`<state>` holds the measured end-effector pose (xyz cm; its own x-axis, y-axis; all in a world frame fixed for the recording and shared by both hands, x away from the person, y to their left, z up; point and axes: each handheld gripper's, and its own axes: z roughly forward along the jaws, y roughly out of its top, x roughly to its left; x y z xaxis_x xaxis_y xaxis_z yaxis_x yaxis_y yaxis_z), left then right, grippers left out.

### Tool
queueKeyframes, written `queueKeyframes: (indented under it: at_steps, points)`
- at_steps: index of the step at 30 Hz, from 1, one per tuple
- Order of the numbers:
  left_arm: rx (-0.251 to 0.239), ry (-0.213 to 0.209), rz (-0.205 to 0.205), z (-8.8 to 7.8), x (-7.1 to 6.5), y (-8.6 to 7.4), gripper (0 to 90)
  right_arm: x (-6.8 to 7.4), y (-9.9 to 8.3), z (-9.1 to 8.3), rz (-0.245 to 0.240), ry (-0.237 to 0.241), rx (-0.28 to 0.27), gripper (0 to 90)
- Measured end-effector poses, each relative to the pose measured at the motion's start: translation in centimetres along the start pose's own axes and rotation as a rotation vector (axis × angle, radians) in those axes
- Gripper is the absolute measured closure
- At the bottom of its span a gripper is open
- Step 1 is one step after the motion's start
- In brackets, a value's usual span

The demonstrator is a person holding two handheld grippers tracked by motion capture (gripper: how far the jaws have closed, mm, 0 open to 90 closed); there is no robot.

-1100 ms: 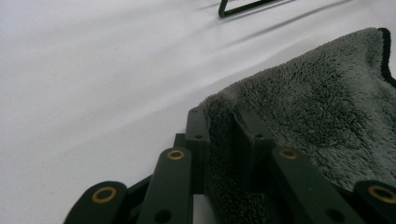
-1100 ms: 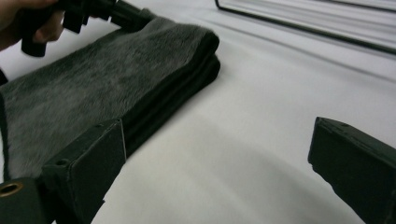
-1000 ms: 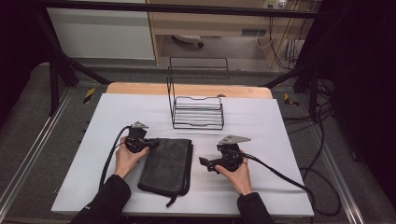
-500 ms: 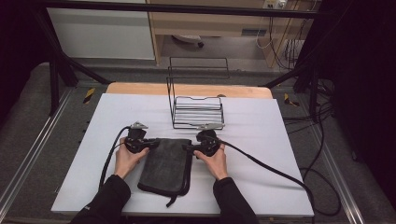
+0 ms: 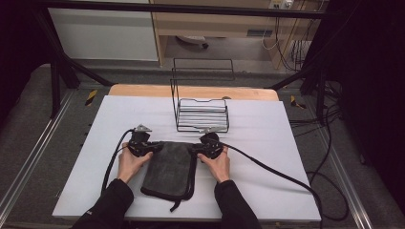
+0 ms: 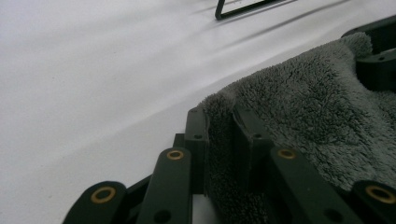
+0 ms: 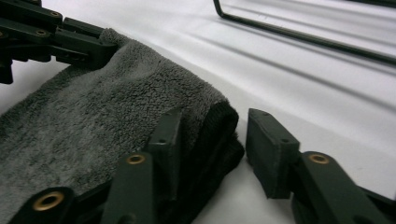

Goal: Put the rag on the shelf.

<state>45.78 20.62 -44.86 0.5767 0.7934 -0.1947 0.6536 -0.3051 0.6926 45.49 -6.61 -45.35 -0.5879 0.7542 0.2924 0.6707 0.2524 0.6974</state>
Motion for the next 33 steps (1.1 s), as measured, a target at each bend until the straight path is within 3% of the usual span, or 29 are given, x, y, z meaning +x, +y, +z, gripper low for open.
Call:
queueKeyframes:
  at_steps: [9,14,19,23,33]
  points:
    - [-0.002,0.006,0.017,-0.1,-0.1,0.0,77.4,-0.2,0.3,-0.1,0.084,0.05,0.045,76.1]
    - [-0.004,-0.008,0.011,-0.2,0.0,0.0,79.6,-0.3,0.5,-0.3,0.099,0.06,0.047,79.2]
    - [-0.008,-0.028,-0.016,-0.6,0.4,0.1,80.4,0.0,0.7,-0.7,0.095,0.062,0.024,79.8]
    - [-0.038,-0.043,-0.026,-1.6,0.5,0.2,80.6,0.3,0.8,-1.3,0.079,0.07,-0.005,79.8]
    - [-0.106,-0.058,-0.006,-4.5,-0.1,0.4,80.8,1.3,1.0,-2.7,0.026,0.092,-0.088,79.8]
